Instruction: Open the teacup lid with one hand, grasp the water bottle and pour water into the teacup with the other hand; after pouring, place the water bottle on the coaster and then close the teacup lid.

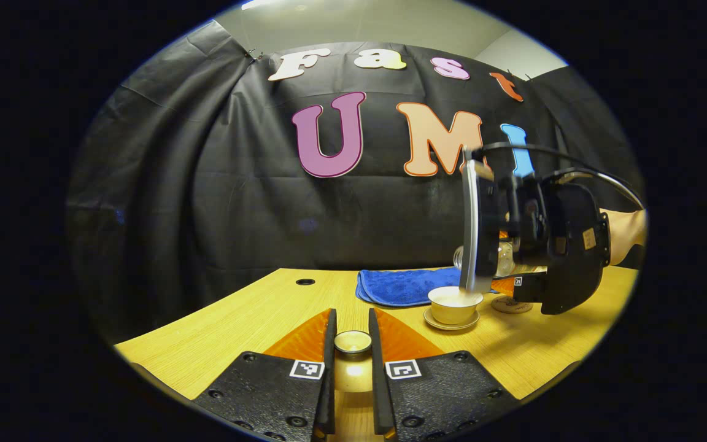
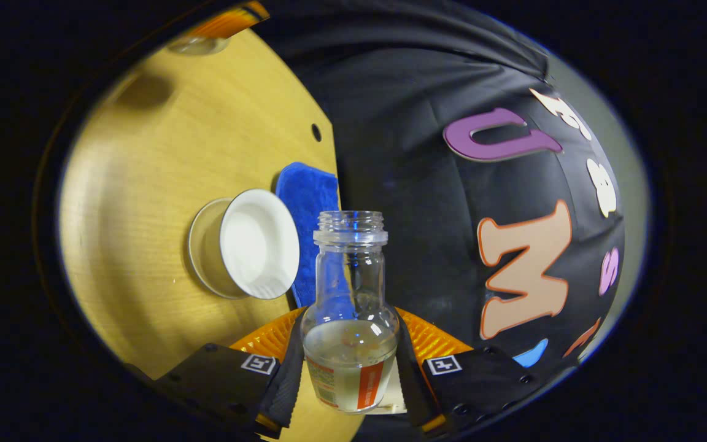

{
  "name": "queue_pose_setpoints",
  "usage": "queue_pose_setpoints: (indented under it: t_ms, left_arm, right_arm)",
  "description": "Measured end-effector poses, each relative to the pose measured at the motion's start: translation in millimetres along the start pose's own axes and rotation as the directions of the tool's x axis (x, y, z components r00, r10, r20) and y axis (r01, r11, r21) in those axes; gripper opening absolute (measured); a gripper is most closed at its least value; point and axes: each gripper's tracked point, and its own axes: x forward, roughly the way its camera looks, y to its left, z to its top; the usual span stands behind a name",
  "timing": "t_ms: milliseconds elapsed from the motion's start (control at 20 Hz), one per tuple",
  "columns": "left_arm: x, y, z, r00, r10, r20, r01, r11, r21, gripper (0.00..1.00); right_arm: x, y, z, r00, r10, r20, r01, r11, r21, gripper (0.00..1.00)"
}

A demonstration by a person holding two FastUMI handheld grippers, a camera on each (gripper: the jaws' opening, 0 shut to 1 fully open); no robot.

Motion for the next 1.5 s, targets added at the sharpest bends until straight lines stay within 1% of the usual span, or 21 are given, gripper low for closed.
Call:
queue_pose_setpoints:
  t_ms: [100,150,200,250,300,350,450,500,550,600,700,800,850,900,950,1000,1050,1100,1200,1400,1500]
  left_arm:
    - [-1.5,-0.1,-0.3,1.000,0.000,0.000,0.000,1.000,0.000,0.23]
    - [-1.0,-0.2,-0.2,1.000,0.000,0.000,0.000,1.000,0.000,0.23]
    - [-1.0,-0.1,-0.6,1.000,0.000,0.000,0.000,1.000,0.000,0.23]
    - [-0.4,-0.3,-0.7,1.000,0.000,0.000,0.000,1.000,0.000,0.21]
    - [0.7,0.1,-0.7,1.000,0.000,0.000,0.000,1.000,0.000,0.21]
    - [-0.2,0.0,0.5,1.000,0.000,0.000,0.000,1.000,0.000,0.21]
    - [-0.3,-0.1,-0.3,1.000,0.003,0.000,-0.003,1.000,0.001,0.23]
    - [-0.8,0.9,-0.3,1.000,0.006,-0.001,-0.006,1.000,0.001,0.23]
    - [-0.9,0.6,0.3,1.000,0.006,0.001,-0.006,1.000,0.001,0.23]
    - [-0.2,0.4,-0.3,1.000,0.006,0.000,-0.006,1.000,0.001,0.23]
    - [-0.5,1.5,-0.3,1.000,0.008,0.000,-0.008,1.000,0.001,0.22]
    - [-0.6,1.2,-0.2,1.000,0.008,0.000,-0.008,1.000,0.001,0.23]
    - [-0.1,1.2,-0.1,1.000,0.008,0.000,-0.008,1.000,0.001,0.23]
    - [-0.5,1.4,-0.3,1.000,0.008,0.000,-0.008,1.000,0.001,0.23]
    - [-0.6,1.3,-0.2,1.000,0.008,0.000,-0.008,1.000,0.001,0.23]
    - [-1.0,1.1,0.0,1.000,0.008,0.000,-0.008,1.000,0.001,0.23]
    - [-0.8,1.1,0.5,1.000,0.008,0.000,-0.008,1.000,0.001,0.23]
    - [-1.0,1.0,0.0,1.000,0.008,0.000,-0.008,1.000,0.001,0.22]
    - [-0.8,1.7,-0.5,1.000,0.008,0.000,-0.008,1.000,0.001,0.23]
    - [-0.1,1.7,-0.4,1.000,0.008,0.000,-0.008,1.000,0.000,0.22]
    - [-0.8,1.6,0.4,1.000,0.008,0.000,-0.008,1.000,0.000,0.22]
  right_arm:
    - [-3.4,-4.9,-3.1,1.000,0.011,0.002,-0.011,0.989,0.149,0.74]
    - [-1.8,-6.9,-4.6,1.000,0.013,0.003,-0.014,0.975,0.222,0.72]
    - [-1.1,-9.0,-6.1,1.000,0.013,0.004,-0.014,0.954,0.298,0.74]
    - [0.3,-10.5,-11.8,1.000,0.011,0.007,-0.013,0.928,0.373,0.75]
    - [-0.7,-15.0,-18.0,1.000,0.002,0.005,-0.004,0.900,0.435,0.72]
    - [-3.2,-18.9,-22.8,1.000,-0.009,0.006,0.005,0.872,0.489,0.74]
    - [0.4,-29.2,-32.1,0.999,-0.043,0.022,0.022,0.813,0.582,0.72]
    - [1.1,-33.1,-37.3,0.998,-0.061,0.023,0.033,0.772,0.634,0.72]
    - [1.4,-33.3,-42.0,0.997,-0.072,0.028,0.032,0.719,0.694,0.74]
    - [2.7,-32.7,-46.4,0.997,-0.076,0.032,0.026,0.655,0.755,0.72]
    - [5.0,-30.7,-57.3,0.996,-0.089,0.032,0.018,0.513,0.858,0.73]
    - [5.1,-30.7,-70.4,0.994,-0.109,0.020,0.022,0.375,0.927,0.74]
    - [8.5,-30.9,-77.0,0.993,-0.116,0.014,0.024,0.317,0.948,0.72]
    - [11.1,-30.0,-81.7,0.993,-0.121,0.014,0.019,0.271,0.962,0.73]
    - [12.6,-25.0,-87.7,0.993,-0.121,0.008,0.021,0.240,0.971,0.75]
    - [13.8,-21.2,-90.2,0.993,-0.117,0.000,0.026,0.224,0.974,0.74]
    - [11.1,-19.8,-88.8,0.992,-0.128,0.003,0.025,0.220,0.975,0.74]
    - [12.9,-24.8,-90.0,0.989,-0.149,0.003,0.031,0.227,0.973,0.74]
    - [9.8,-18.9,-85.1,0.989,-0.149,0.017,0.020,0.241,0.970,0.72]
    - [10.5,-16.8,-87.3,0.981,-0.191,0.032,0.021,0.270,0.963,0.74]
    - [7.3,-16.2,-86.7,0.978,-0.207,0.036,0.020,0.262,0.965,0.74]
